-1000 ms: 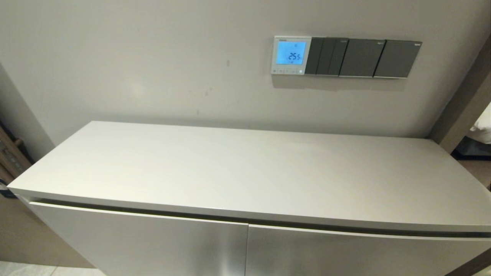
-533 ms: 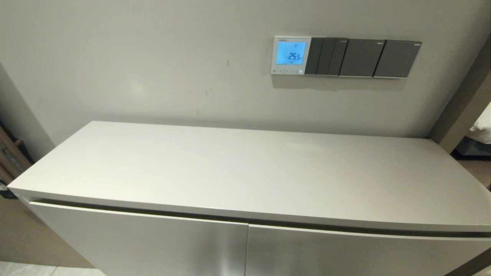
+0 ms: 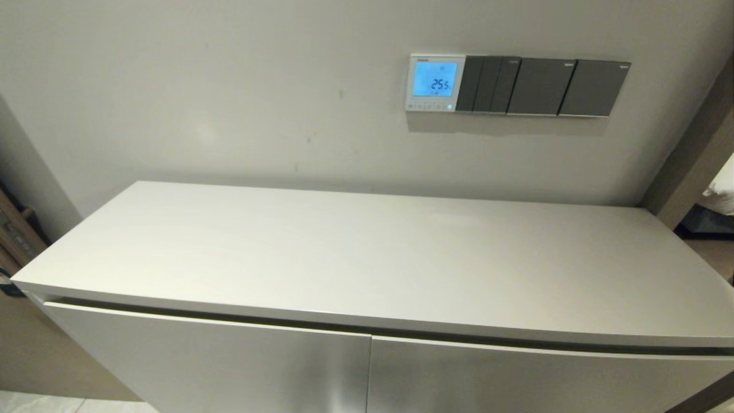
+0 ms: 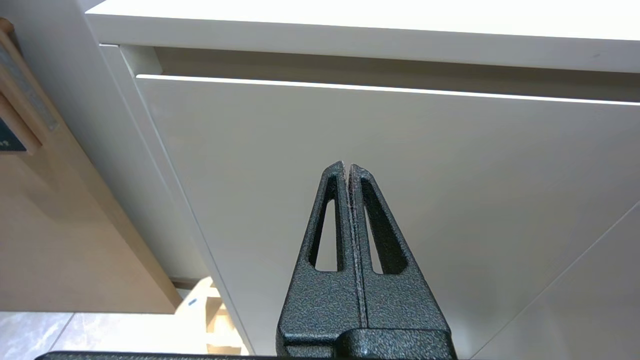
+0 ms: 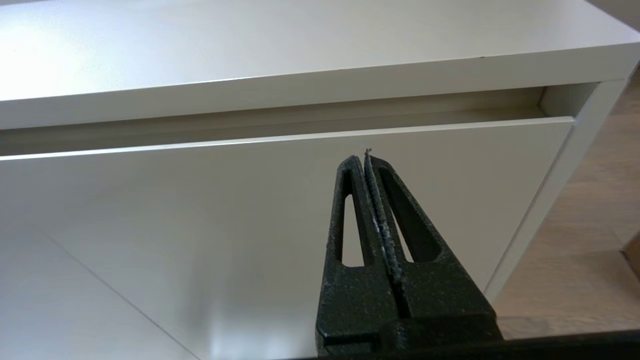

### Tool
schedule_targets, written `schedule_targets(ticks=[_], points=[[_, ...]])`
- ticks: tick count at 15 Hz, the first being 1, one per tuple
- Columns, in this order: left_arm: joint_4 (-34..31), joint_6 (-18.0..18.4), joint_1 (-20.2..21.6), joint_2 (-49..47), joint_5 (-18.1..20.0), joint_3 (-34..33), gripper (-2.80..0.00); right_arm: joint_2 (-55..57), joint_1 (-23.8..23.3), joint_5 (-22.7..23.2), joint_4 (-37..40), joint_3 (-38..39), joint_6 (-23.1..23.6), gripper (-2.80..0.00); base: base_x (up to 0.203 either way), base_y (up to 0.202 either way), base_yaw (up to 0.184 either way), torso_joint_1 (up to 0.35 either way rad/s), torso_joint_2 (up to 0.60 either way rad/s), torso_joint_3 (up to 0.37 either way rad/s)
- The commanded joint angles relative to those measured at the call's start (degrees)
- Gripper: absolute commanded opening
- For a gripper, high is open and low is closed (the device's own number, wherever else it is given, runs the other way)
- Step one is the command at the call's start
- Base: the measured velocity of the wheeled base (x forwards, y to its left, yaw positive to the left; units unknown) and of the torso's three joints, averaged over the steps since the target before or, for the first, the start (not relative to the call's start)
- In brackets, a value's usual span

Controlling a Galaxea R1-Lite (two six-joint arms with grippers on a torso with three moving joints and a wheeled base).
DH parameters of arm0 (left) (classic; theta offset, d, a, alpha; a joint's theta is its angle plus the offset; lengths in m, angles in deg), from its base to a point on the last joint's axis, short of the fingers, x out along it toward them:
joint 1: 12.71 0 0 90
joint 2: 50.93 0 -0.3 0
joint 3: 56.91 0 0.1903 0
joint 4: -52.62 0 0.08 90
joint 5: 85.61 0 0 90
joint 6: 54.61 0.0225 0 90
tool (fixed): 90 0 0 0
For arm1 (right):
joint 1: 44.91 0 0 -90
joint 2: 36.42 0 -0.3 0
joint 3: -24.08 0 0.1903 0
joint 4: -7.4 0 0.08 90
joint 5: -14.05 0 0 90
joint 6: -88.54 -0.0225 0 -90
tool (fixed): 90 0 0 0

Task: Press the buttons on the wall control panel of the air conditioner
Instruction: Turn off the central air conditioner

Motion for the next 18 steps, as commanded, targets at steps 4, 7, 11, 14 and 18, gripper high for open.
schedule_targets(ticks=[4,7,11,14,18], points=[[0.0,0.0,0.0,-0.1,0.0,0.0,-2.80,0.3,0.0,-0.5,1.3,0.1,0.4,-2.80,0.000,0.000,0.000,0.000,0.00,0.000],[0.0,0.0,0.0,0.0,0.0,0.0,-2.80,0.2,0.0,-0.5,1.5,0.1,0.0,-2.80,0.000,0.000,0.000,0.000,0.00,0.000],[0.0,0.0,0.0,0.0,0.0,0.0,-2.80,0.4,0.0,-0.5,1.4,0.1,0.0,-2.80,0.000,0.000,0.000,0.000,0.00,0.000],[0.0,0.0,0.0,-0.1,0.0,0.0,-2.80,0.4,0.0,-0.5,1.5,0.1,-0.2,-2.80,0.000,0.000,0.000,0.000,0.00,0.000],[0.0,0.0,0.0,-0.1,0.0,0.0,-2.80,0.4,0.0,-0.5,1.5,0.1,-0.3,-2.80,0.000,0.000,0.000,0.000,0.00,0.000]])
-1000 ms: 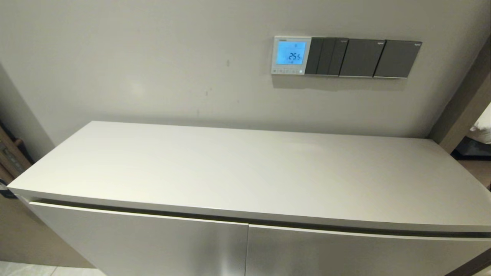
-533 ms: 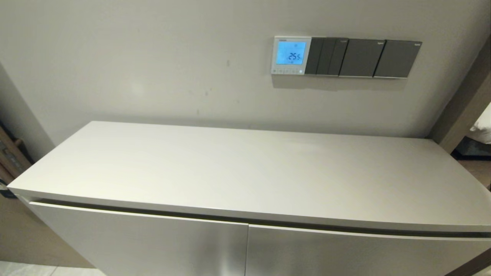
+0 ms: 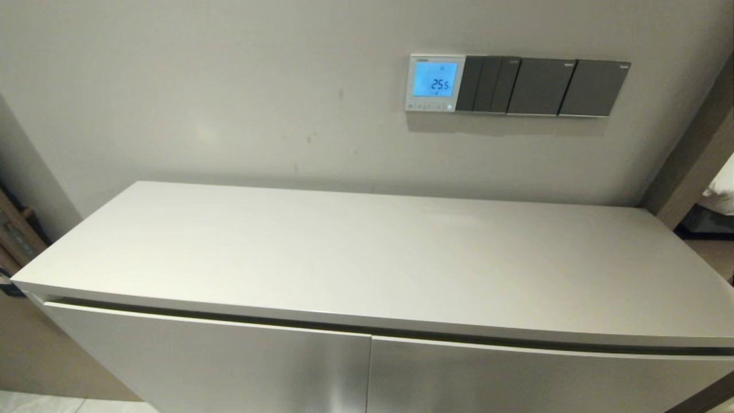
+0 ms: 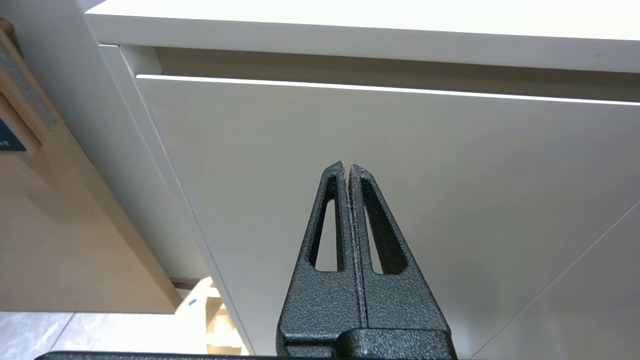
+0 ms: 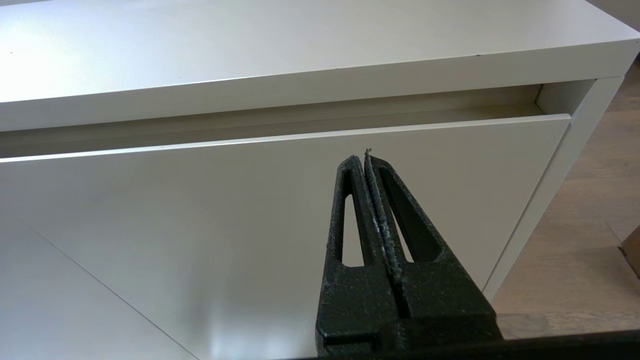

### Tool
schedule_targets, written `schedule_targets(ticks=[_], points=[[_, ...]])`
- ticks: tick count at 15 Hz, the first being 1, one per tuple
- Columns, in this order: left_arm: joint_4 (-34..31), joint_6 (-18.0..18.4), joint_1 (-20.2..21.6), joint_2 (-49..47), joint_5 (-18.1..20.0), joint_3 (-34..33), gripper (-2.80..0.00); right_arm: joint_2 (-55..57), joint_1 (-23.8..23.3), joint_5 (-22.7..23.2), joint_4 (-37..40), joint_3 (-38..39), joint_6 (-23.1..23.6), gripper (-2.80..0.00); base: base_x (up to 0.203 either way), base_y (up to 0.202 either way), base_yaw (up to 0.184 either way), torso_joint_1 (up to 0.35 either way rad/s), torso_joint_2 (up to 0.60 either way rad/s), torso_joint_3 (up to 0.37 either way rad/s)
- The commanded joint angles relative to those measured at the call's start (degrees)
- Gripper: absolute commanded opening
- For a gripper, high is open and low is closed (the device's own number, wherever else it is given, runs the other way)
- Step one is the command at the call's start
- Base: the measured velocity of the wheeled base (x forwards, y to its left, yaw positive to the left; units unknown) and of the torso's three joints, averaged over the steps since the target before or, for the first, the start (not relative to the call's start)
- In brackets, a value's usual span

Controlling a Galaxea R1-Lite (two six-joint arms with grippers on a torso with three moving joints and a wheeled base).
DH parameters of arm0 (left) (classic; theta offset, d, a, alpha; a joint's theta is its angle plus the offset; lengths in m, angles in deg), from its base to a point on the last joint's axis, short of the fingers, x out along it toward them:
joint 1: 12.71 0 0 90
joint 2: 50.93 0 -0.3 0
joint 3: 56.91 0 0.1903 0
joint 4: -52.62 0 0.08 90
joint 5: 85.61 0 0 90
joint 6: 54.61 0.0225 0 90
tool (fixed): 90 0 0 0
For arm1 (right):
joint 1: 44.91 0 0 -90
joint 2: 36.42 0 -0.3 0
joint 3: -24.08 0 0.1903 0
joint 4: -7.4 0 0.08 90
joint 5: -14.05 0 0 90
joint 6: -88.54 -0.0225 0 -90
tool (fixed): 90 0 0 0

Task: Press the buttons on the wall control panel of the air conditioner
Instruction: Turn off the central air conditioner

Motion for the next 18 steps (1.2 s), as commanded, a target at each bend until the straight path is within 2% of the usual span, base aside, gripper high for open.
schedule_targets(ticks=[1,18], points=[[0.0,-0.1,0.0,0.0,0.0,0.0,-2.80,0.2,0.0,0.0,0.0,0.1,0.0,-2.80,0.000,0.000,0.000,0.000,0.00,0.000],[0.0,0.0,0.0,0.0,0.0,0.0,-2.80,0.2,0.1,0.0,0.0,0.2,0.0,-2.80,0.000,0.000,0.000,0.000,0.00,0.000]])
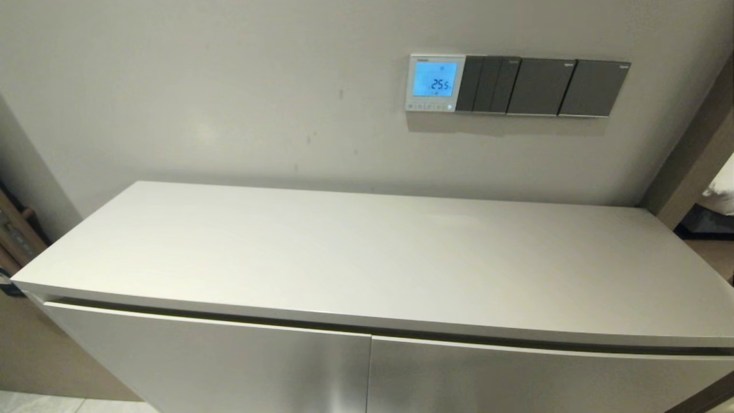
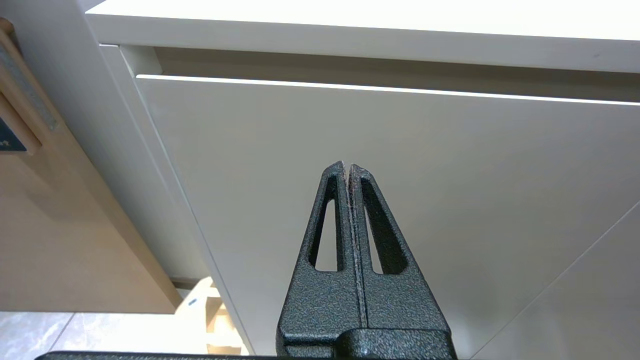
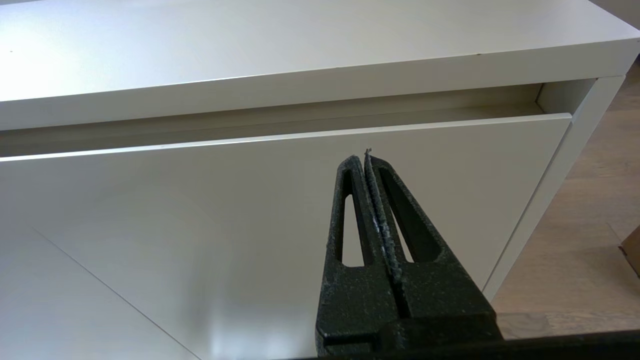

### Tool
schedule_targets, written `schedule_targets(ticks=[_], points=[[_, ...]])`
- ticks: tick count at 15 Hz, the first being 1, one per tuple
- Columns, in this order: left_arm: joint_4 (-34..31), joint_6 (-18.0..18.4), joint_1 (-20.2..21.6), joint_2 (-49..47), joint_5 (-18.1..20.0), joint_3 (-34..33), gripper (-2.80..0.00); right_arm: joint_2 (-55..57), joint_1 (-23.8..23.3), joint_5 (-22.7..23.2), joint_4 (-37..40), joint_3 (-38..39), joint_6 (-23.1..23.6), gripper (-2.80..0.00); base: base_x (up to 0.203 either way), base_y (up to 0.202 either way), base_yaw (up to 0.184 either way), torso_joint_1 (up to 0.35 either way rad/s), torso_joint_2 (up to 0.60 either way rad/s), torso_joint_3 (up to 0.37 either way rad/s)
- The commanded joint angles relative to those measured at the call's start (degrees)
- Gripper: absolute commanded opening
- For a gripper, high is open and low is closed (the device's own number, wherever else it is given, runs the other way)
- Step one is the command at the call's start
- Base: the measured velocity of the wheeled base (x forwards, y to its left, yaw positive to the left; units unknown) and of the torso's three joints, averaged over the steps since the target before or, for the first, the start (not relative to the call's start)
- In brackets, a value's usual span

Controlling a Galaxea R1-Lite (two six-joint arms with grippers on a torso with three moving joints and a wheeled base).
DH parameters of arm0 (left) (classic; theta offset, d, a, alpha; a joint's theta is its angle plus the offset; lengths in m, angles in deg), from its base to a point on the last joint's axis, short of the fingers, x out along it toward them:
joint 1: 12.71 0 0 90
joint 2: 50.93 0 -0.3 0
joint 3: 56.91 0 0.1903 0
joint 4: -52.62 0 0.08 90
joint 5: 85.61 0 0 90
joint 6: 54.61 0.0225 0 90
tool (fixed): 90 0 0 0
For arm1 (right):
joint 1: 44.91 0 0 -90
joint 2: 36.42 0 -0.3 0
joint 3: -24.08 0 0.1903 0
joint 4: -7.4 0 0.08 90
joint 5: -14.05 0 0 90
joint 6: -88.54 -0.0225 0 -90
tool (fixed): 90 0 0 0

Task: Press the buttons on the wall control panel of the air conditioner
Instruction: Turn off the central air conditioner

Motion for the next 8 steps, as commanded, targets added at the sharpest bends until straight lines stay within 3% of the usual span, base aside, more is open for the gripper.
schedule_targets(ticks=[1,8], points=[[-0.1,0.0,0.0,0.0,0.0,0.0,-2.80,0.1,0.0,0.0,0.0,0.2,0.0,-2.80,0.000,0.000,0.000,0.000,0.00,0.000],[-0.1,0.0,0.0,0.0,0.0,0.0,-2.80,0.1,0.0,0.0,-0.1,0.2,0.0,-2.80,0.000,0.000,0.000,0.000,0.00,0.000]])
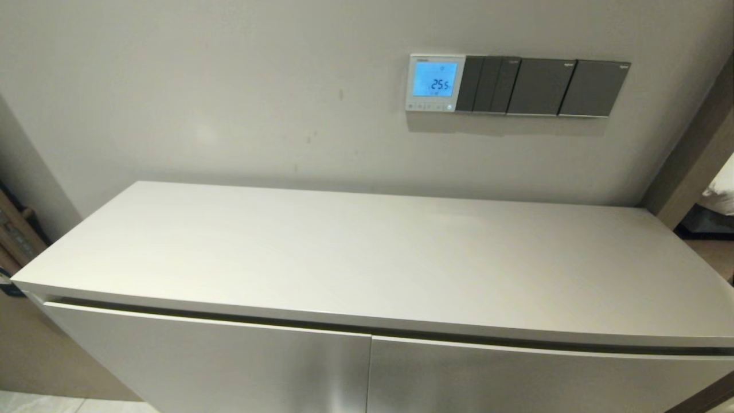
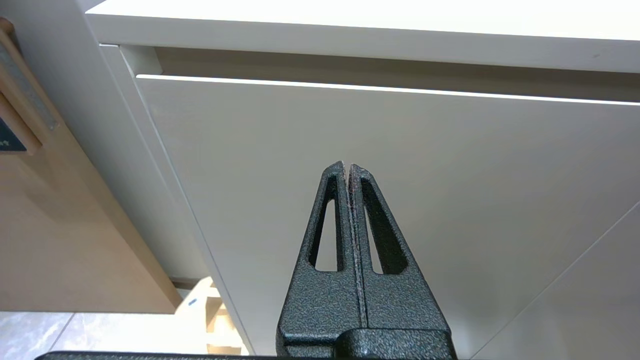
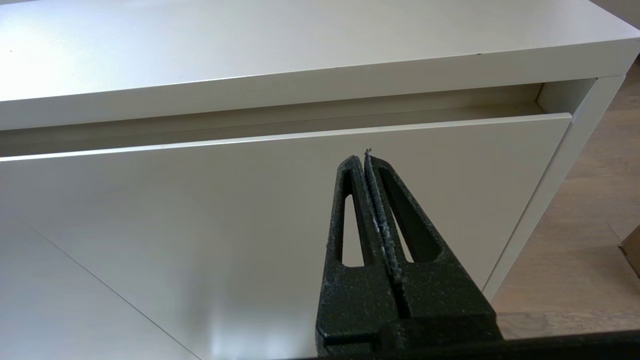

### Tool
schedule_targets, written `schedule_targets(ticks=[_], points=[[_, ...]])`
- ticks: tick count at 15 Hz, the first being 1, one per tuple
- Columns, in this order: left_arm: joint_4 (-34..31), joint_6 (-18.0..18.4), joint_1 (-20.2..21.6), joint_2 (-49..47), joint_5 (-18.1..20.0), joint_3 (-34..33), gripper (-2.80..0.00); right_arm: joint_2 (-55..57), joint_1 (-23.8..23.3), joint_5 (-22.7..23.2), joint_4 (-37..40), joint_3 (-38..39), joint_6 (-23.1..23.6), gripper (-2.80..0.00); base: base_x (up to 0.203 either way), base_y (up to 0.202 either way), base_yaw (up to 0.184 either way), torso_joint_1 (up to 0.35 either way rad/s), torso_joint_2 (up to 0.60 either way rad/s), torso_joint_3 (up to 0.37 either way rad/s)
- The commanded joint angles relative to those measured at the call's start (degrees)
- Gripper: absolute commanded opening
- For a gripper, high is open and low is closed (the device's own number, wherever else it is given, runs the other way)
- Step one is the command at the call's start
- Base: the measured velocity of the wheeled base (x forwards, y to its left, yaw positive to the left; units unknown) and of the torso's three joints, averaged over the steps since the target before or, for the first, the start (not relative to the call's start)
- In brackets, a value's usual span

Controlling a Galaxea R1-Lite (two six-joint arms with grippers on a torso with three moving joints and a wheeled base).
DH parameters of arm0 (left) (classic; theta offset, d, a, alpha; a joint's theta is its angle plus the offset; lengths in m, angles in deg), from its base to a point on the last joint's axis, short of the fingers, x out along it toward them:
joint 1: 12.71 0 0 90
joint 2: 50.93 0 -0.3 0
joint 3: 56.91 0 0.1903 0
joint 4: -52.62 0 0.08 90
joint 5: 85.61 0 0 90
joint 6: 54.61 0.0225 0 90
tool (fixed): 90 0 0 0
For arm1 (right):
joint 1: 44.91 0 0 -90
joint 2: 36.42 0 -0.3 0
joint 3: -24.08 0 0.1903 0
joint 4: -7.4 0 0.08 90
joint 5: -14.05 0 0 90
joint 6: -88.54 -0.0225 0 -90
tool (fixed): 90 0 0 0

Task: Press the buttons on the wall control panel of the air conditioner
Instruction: Turn off the central air conditioner

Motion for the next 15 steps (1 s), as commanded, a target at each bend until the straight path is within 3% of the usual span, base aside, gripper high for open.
schedule_targets(ticks=[1,12,15], points=[[0.0,0.0,0.0,0.0,0.0,0.0,-2.80,0.1,0.0,0.0,-0.1,0.2,0.0,-2.80,0.000,0.000,0.000,0.000,0.00,0.000],[0.0,0.0,0.0,-0.1,0.0,0.0,-2.80,0.2,0.0,0.0,0.1,-0.5,1.2,-2.80,0.000,0.000,0.000,0.000,0.00,0.000],[0.0,0.0,0.0,-0.1,0.0,0.0,-2.80,4.1,0.1,0.3,0.2,-6.9,1.3,-2.80,0.000,0.000,0.000,0.000,0.00,0.000]])
